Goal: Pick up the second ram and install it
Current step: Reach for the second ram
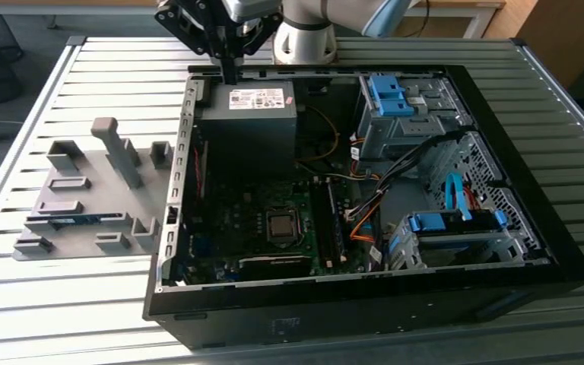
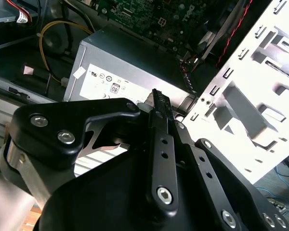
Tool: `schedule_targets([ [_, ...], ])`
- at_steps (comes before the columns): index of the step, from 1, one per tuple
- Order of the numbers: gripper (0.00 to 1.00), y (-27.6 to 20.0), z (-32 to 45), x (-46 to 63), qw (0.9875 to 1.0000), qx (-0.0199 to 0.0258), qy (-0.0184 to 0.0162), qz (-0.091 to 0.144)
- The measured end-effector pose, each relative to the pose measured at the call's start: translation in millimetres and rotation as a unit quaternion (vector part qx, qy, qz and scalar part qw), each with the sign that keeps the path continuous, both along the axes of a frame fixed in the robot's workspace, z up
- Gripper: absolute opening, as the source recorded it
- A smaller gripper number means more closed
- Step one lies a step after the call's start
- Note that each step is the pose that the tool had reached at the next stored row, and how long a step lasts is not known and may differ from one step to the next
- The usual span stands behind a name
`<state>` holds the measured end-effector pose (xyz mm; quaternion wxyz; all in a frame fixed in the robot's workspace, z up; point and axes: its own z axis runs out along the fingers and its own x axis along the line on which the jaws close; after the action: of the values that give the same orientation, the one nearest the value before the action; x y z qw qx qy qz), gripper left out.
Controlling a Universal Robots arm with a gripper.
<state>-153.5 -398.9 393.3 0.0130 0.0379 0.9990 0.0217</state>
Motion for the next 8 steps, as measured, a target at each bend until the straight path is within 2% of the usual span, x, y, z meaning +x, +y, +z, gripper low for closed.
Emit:
schedule_targets([
  [8, 0.11, 0.0, 0.0, -2.7, 1.0000, 0.0000, 0.0000, 0.000],
])
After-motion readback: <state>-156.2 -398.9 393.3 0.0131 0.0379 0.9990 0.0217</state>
